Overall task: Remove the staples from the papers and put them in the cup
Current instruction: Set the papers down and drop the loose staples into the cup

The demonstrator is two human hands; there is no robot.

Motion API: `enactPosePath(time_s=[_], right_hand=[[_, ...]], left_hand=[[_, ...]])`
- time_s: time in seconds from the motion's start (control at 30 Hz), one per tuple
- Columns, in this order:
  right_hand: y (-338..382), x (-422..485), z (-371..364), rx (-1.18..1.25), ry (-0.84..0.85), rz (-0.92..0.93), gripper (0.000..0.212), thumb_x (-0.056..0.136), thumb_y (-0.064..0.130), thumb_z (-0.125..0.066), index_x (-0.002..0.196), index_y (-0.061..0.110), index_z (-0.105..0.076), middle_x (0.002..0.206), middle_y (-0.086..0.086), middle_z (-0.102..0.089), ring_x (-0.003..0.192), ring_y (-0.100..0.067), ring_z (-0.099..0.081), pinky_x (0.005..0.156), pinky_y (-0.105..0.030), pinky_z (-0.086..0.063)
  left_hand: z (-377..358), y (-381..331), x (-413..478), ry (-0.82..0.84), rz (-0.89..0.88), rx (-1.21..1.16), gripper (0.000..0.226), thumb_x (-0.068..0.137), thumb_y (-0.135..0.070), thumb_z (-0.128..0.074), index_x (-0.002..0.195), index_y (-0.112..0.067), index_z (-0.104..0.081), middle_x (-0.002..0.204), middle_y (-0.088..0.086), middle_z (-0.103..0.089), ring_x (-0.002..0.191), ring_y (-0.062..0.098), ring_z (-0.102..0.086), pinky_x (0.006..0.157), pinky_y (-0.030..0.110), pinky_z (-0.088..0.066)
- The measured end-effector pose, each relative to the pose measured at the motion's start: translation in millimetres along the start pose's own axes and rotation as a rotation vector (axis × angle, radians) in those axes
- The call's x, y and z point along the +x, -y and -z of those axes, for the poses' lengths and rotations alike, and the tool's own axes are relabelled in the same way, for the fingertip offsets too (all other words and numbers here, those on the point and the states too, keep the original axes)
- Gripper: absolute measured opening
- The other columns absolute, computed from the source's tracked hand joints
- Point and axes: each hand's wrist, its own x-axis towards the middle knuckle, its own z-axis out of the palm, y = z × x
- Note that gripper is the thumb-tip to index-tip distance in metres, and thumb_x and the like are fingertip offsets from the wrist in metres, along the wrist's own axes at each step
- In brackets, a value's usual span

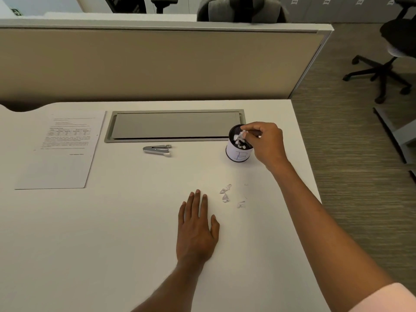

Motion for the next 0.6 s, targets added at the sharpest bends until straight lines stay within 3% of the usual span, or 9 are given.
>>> enactPosePath(time_s=[0.1, 0.2, 0.37, 0.47, 0.6], right_hand=[[2.1, 1.1, 2.7, -0.011, -0.013, 0.023, 0.022, 0.092, 0.001, -0.069, 0.108, 0.009, -0.082, 0.108, -0.008, -0.080, 0.090, -0.010, -0.071, 0.081, -0.003, -0.052], [5.2, -1.4, 7.5, -0.008, -0.055, 0.048, 0.022, 0.093, 0.001, -0.068, 0.108, 0.009, -0.082, 0.109, -0.008, -0.080, 0.093, -0.009, -0.071, 0.092, -0.017, -0.056], [2.9, -28.6, 17.9, 0.027, -0.145, 0.050, 0.019, 0.092, 0.004, -0.073, 0.108, 0.009, -0.082, 0.101, -0.004, -0.081, 0.088, -0.010, -0.074, 0.086, -0.016, -0.059], [-13.2, -55.2, 16.2, 0.022, -0.087, -0.018, 0.020, 0.090, 0.006, -0.077, 0.109, 0.008, -0.081, 0.101, -0.006, -0.081, 0.081, -0.005, -0.071, 0.082, -0.008, -0.055], [-45.3, -92.7, 7.1, -0.068, 0.127, -0.166, 0.043, 0.082, 0.011, -0.087, 0.122, 0.004, -0.072, 0.115, -0.011, -0.074, 0.092, -0.019, -0.067, 0.093, -0.035, -0.060]], left_hand=[[0.3, 0.3, 0.0, -0.004, 0.000, 0.002, 0.067, 0.105, -0.041, -0.039, 0.167, -0.015, -0.032, 0.178, 0.005, -0.023, 0.166, 0.022, -0.017, 0.133, 0.039, -0.005], [0.4, 0.5, -0.1, -0.006, -0.002, 0.002, 0.066, 0.105, -0.040, -0.040, 0.166, -0.014, -0.033, 0.178, 0.006, -0.024, 0.166, 0.022, -0.018, 0.133, 0.039, -0.006], [1.6, -0.7, 0.5, -0.002, 0.004, -0.006, 0.066, 0.106, -0.041, -0.040, 0.167, -0.015, -0.032, 0.178, 0.005, -0.021, 0.166, 0.022, -0.015, 0.134, 0.038, -0.004], [3.0, -1.3, 0.1, 0.010, 0.011, -0.007, 0.067, 0.107, -0.041, -0.038, 0.168, -0.015, -0.029, 0.179, 0.005, -0.018, 0.167, 0.021, -0.012, 0.134, 0.038, -0.002], [3.9, -1.3, -0.1, 0.004, 0.009, -0.013, 0.066, 0.107, -0.041, -0.039, 0.167, -0.015, -0.030, 0.179, 0.005, -0.019, 0.167, 0.021, -0.013, 0.136, 0.042, -0.009]])
